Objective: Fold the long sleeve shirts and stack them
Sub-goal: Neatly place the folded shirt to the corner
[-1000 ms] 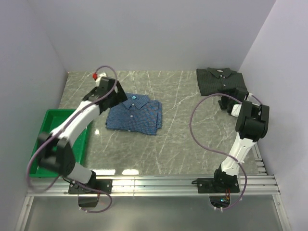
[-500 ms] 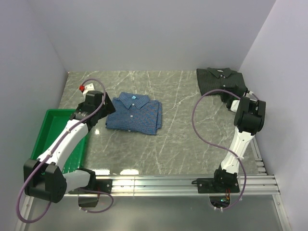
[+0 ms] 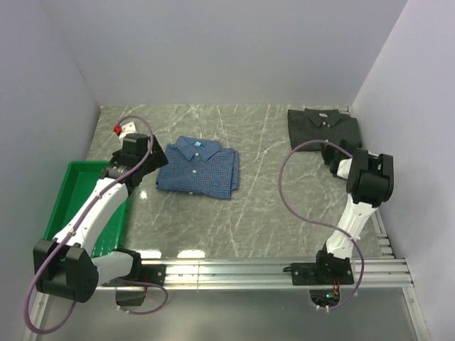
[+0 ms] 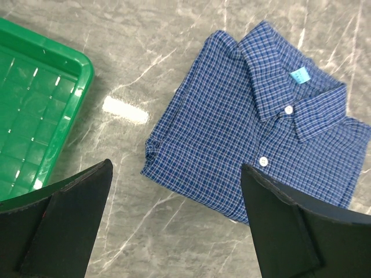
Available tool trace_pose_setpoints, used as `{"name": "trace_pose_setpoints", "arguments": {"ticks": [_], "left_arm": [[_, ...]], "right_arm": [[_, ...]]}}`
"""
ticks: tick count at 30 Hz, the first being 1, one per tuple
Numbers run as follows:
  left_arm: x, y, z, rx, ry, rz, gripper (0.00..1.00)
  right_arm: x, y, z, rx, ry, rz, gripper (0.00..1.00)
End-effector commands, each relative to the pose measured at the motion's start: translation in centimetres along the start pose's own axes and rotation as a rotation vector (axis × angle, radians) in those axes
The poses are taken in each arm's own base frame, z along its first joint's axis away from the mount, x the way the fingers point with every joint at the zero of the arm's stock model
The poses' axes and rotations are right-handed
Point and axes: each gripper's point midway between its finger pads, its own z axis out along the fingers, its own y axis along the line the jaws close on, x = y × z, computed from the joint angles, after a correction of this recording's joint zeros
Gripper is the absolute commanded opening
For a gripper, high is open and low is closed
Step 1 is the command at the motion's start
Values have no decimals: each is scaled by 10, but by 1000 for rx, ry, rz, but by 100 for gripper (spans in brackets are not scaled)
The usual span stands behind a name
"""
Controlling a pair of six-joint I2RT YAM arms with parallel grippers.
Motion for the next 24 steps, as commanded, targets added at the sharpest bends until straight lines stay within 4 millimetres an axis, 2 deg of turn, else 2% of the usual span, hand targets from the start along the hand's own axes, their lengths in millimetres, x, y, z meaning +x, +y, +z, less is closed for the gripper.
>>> {"name": "trace_pose_setpoints", "arguments": {"ticks": [1,2,4,6,8,9,11,13,17,22,23,24], "left_arm": [[-22,-4,-13,32,-74,-25,98],[-22,-3,-13,33,-72,-27,98],[-25,-3,-16,39,-79,-38,98],[-26,-5,-18,55,-80,-48,98],[-26,-5,-18,63,-74,-58,98],[-25,-6,-19,73,-72,-60,98],[-26,-5,-19,75,-69,-66,98],[-26,-4,-19,76,-69,-71,98],[-23,-5,-19,87,-58,-75,98],[-21,-6,-18,92,-52,-73,98],[-20,-6,-17,92,-47,-67,98],[-19,-6,-16,93,-42,-65,98]], "right_arm": [[17,-5,-40,25,-12,24,0],[26,-12,-57,35,-1,27,0],[35,-23,-75,62,5,44,0],[48,-36,-100,84,4,39,0],[56,-57,-124,127,-5,55,0],[67,-63,-132,137,6,52,0],[73,-83,-151,163,-7,85,0],[78,-91,-165,166,-23,80,0],[98,-93,-193,164,20,83,3],[122,-110,-220,196,77,84,13],[126,-111,-224,191,94,83,23],[127,-112,-227,185,101,81,28]]}}
